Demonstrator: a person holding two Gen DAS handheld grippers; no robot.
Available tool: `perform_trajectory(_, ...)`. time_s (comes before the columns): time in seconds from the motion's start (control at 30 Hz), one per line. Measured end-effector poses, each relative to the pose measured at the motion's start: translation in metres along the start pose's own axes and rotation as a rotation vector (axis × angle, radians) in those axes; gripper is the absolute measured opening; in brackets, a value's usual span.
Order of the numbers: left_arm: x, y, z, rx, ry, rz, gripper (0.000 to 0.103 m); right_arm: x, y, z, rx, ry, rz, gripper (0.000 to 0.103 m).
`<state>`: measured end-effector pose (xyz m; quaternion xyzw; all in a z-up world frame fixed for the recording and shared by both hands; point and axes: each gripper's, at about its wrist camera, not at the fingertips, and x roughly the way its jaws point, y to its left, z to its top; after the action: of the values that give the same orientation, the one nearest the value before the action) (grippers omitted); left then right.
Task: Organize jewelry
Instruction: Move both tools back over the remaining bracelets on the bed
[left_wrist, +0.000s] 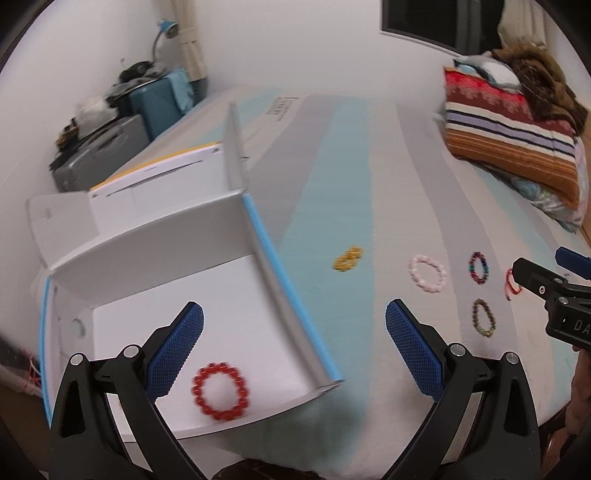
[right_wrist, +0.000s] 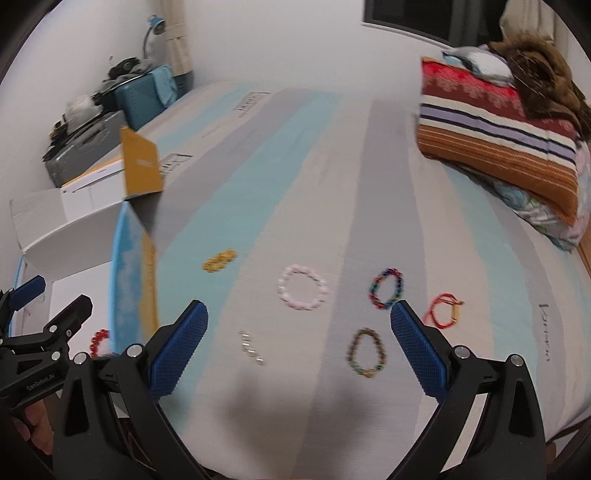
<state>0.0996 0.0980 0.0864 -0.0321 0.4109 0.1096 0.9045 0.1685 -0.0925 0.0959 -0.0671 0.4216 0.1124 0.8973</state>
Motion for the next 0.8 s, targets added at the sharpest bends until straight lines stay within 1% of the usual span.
perform_trajectory(0.17,0.013,-0.032,0.01,0.036,0.008,-0.024,0.097,0.006,-0.035,-0.003,0.041,0.013,-0.023,0.095)
perform_trajectory(0.4,0.044,-0.074,0.021,0.075,0.035,-0.067,0.097,0.026,-0.085,-0.005,0.104,0.035,-0.044,0.095)
perform_trajectory(0.63,0.092,-0.116,0.03,0.104,0.079,-0.116,0.097,0.06,-0.136,-0.011,0.193,0.078,-0.099,0.095)
perform_trajectory(0.8,0.13,-0.138,0.032,0.121,0.116,-0.137,0.097,0.094,-0.167,-0.022,0.257,0.129,-0.123,0.095)
